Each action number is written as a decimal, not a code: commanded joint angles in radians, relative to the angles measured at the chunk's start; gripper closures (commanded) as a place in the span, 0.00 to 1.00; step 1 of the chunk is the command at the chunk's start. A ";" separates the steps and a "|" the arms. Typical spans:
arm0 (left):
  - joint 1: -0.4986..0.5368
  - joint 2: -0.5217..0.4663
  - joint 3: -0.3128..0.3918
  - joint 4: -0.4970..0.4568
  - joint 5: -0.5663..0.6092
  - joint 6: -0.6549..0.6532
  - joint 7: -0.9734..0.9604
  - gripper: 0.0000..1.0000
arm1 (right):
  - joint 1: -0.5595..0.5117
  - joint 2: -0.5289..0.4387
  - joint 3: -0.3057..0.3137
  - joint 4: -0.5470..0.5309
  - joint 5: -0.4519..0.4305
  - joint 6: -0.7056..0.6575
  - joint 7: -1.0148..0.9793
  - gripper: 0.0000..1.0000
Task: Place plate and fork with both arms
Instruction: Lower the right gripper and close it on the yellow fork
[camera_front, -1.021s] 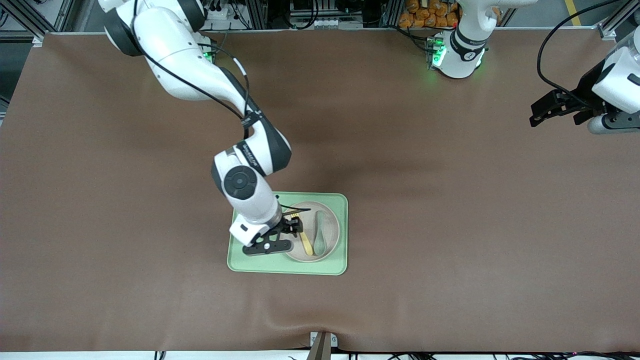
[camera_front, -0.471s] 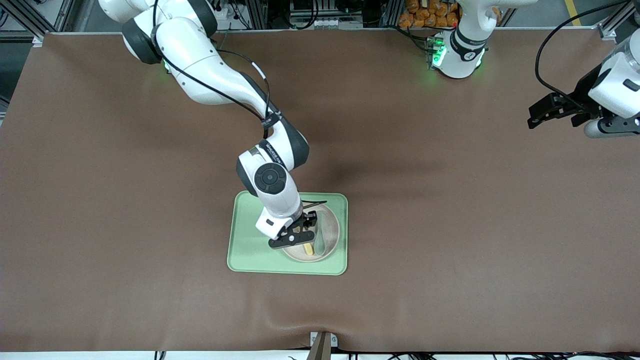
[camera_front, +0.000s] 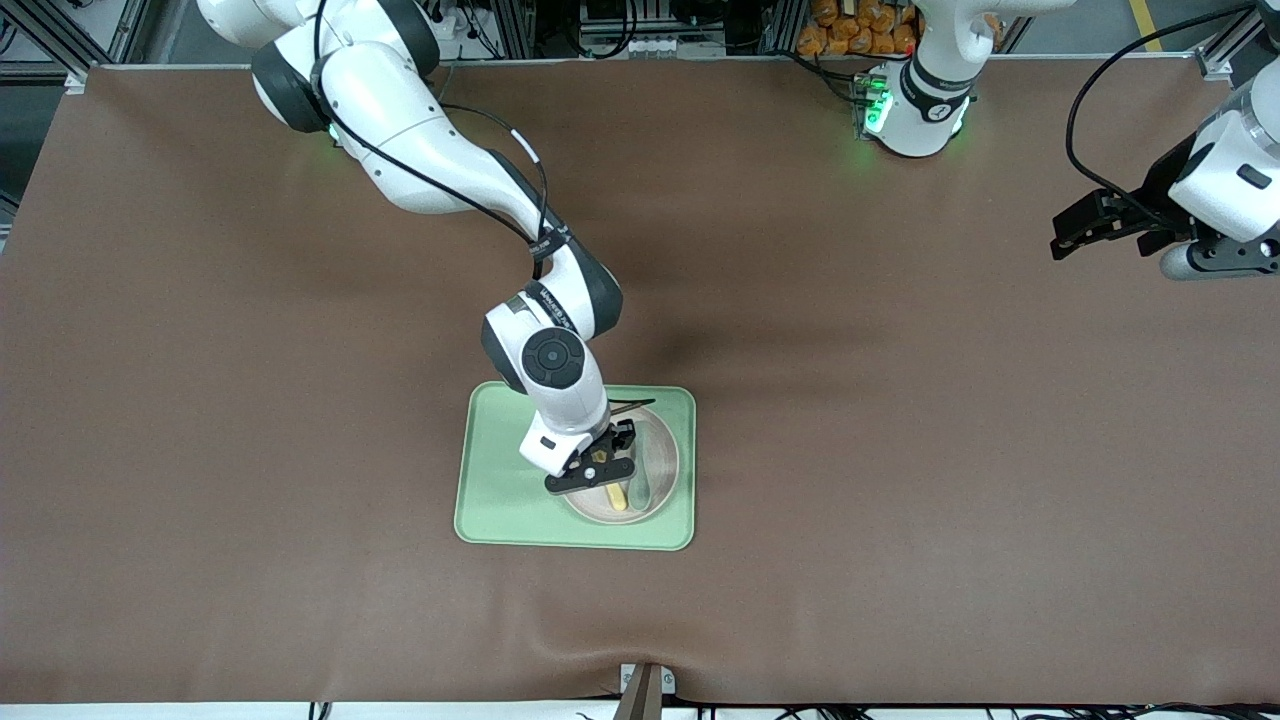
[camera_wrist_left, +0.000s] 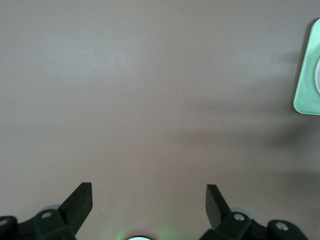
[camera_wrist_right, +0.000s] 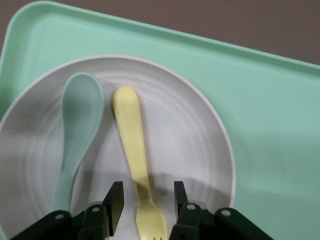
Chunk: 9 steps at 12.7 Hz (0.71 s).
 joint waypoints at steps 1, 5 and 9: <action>-0.003 0.003 0.000 0.012 0.015 -0.014 0.011 0.00 | 0.011 0.011 -0.007 0.007 -0.031 0.013 0.025 0.52; -0.001 0.003 0.000 0.012 0.015 -0.014 0.011 0.00 | 0.013 0.015 -0.009 0.007 -0.031 0.023 0.029 0.61; -0.001 0.003 0.000 0.012 0.015 -0.014 0.011 0.00 | 0.016 0.029 -0.009 0.007 -0.032 0.033 0.029 0.58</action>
